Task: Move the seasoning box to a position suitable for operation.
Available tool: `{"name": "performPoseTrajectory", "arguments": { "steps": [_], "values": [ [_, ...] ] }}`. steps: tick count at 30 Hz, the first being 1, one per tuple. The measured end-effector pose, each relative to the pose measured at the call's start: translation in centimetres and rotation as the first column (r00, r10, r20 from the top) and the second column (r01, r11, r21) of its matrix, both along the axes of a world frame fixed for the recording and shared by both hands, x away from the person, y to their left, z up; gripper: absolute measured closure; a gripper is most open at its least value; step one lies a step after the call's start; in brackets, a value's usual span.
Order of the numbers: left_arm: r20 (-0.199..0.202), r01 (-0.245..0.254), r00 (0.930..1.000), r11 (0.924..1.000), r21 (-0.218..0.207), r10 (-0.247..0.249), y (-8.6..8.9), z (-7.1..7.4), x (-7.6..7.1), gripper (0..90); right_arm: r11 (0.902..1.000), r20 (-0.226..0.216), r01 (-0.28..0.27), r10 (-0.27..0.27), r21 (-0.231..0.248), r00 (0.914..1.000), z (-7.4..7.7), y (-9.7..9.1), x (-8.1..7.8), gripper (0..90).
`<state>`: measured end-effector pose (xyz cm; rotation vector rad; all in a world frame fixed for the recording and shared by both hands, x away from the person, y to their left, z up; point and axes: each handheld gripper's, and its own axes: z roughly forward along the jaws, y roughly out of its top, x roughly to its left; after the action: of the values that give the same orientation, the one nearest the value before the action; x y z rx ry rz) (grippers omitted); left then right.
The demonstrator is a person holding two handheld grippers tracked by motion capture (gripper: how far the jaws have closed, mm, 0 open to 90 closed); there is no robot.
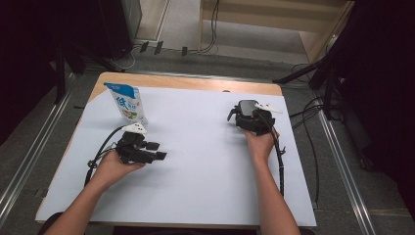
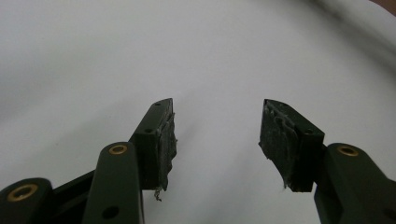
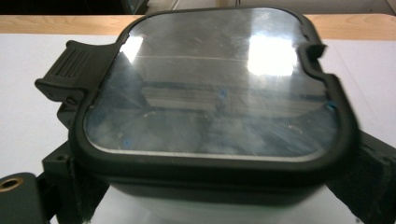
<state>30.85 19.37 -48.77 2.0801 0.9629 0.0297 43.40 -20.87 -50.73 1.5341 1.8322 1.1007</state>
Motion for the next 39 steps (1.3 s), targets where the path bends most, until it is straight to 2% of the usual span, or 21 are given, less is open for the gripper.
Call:
{"name": "performPoseTrajectory", "arguments": {
  "steps": [6, 10, 15, 20, 22, 25, 28, 34, 39],
  "values": [
    [-0.008, 0.004, 1.0, 1.0, 0.002, -0.004, 0.1, 0.0, -0.2, 46.1, 0.9999, 0.007, 0.011, -0.011, -0.005, 0.9999, -0.4, 0.6, 0.3, 9.0],
    [-0.007, -0.001, 1.0, 1.0, -0.004, 0.001, 0.2, 0.0, -0.3, 46.0, 0.9997, 0.007, 0.019, -0.019, 0.012, 0.9998, -0.7, 0.4, 0.4, 10.4],
    [-0.014, -0.012, 0.9998, 0.9999, -0.011, 0.012, 0.4, 0.0, -0.3, 46.2, 0.9989, 0.035, 0.0, 0.002, -0.047, 0.9994, -0.4, 0.4, 0.2, 14.2],
    [-0.014, -0.011, 0.9998, 0.9999, -0.005, 0.011, 0.3, -0.1, -0.2, 46.3, 0.9992, 0.037, -0.008, 0.009, -0.038, 0.9993, -0.2, 0.0, 0.0, 15.1],
    [-0.016, -0.015, 0.9998, 0.9998, -0.009, 0.015, 0.3, -0.1, -0.2, 46.3, 0.9978, 0.04, -0.018, 0.02, -0.063, 0.999, -0.2, 0.1, -0.2, 15.7],
    [-0.019, -0.019, 0.9997, 0.9998, -0.01, 0.019, 0.4, -0.2, -0.1, 46.2, 0.9979, 0.039, -0.023, 0.025, -0.06, 0.9989, -0.1, 0.0, -0.3, 15.9],
    [-0.018, -0.021, 0.9996, 0.9998, -0.004, 0.021, 0.5, -0.2, -0.1, 45.7, 0.9993, 0.029, -0.033, 0.033, -0.019, 0.999, 0.2, -0.3, -0.5, 15.9],
    [-0.02, -0.019, 0.9996, 0.9998, 0.007, 0.019, 0.4, -0.3, 0.0, 44.8, 0.9974, 0.034, -0.064, 0.065, -0.034, 0.9973, 1.3, 0.0, -1.5, 16.0],
    [-0.02, -0.023, 0.9995, 0.9997, 0.002, 0.023, 0.5, -0.2, 0.0, 44.4, 0.9909, 0.047, -0.132, 0.133, -0.025, 0.9899, 2.8, 0.7, -3.2, 15.9]
  ]
}}
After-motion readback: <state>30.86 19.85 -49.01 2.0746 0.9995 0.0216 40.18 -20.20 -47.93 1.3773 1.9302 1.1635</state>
